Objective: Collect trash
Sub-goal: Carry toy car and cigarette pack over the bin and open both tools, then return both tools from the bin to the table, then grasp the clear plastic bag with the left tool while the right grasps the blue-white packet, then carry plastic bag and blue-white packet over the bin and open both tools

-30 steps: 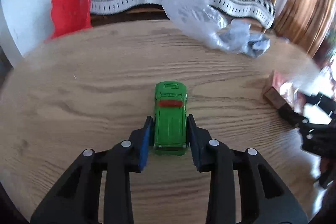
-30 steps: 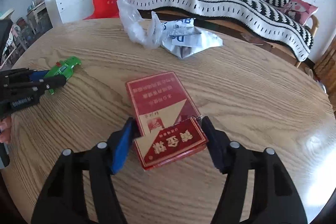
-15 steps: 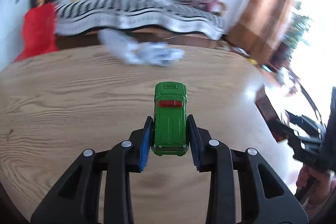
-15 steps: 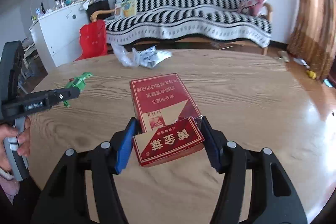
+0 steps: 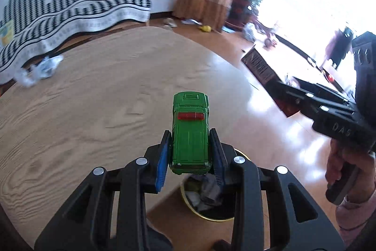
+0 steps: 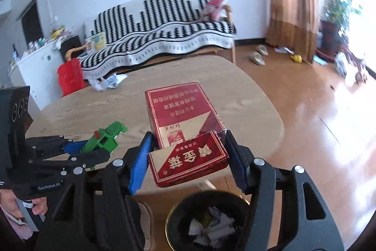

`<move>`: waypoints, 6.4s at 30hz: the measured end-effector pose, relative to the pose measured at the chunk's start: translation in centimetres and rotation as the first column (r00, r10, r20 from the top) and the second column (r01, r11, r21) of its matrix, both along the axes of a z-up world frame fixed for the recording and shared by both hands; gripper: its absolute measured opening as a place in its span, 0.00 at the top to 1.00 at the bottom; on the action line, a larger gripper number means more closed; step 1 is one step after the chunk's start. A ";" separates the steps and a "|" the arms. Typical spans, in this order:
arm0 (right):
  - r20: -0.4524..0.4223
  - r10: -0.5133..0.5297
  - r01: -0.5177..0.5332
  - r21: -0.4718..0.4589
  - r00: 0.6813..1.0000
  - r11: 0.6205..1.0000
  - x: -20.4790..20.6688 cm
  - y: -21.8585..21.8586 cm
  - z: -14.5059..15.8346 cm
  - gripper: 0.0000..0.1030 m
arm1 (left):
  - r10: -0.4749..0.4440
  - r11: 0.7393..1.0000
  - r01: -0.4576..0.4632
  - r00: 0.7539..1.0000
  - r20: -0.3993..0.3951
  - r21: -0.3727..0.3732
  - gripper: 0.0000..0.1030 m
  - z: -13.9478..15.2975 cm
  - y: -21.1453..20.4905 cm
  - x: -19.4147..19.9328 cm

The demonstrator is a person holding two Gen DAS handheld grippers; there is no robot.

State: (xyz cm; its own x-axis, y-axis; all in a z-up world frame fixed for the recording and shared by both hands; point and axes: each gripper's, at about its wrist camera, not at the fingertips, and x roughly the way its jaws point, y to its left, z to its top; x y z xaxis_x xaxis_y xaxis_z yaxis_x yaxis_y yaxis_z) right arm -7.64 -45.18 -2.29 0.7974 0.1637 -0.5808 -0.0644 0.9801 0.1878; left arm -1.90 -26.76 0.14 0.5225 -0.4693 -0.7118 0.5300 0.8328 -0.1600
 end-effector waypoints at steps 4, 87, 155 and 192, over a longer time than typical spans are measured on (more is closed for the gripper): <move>-0.025 -0.036 0.037 0.034 0.999 0.999 -2.4 -2.8 -1.7 0.43 | -0.056 0.998 0.056 0.998 -0.009 0.035 0.69 -0.5 -3.2 -1.0; -0.072 0.067 -0.079 -0.188 0.995 0.979 11.7 10.7 -3.6 0.06 | 0.481 0.875 -0.468 0.870 -0.109 0.125 0.06 -0.8 27.6 12.8; -0.169 0.571 -0.596 -0.195 0.803 0.779 39.0 35.6 -5.6 0.62 | 0.342 0.907 -0.325 0.939 -0.019 0.267 0.85 -5.0 27.1 29.2; -0.365 -0.082 0.253 0.450 0.927 0.856 -3.1 -8.7 -16.2 0.61 | -0.215 0.969 0.247 0.892 -0.397 0.030 0.84 -11.8 -9.3 -3.8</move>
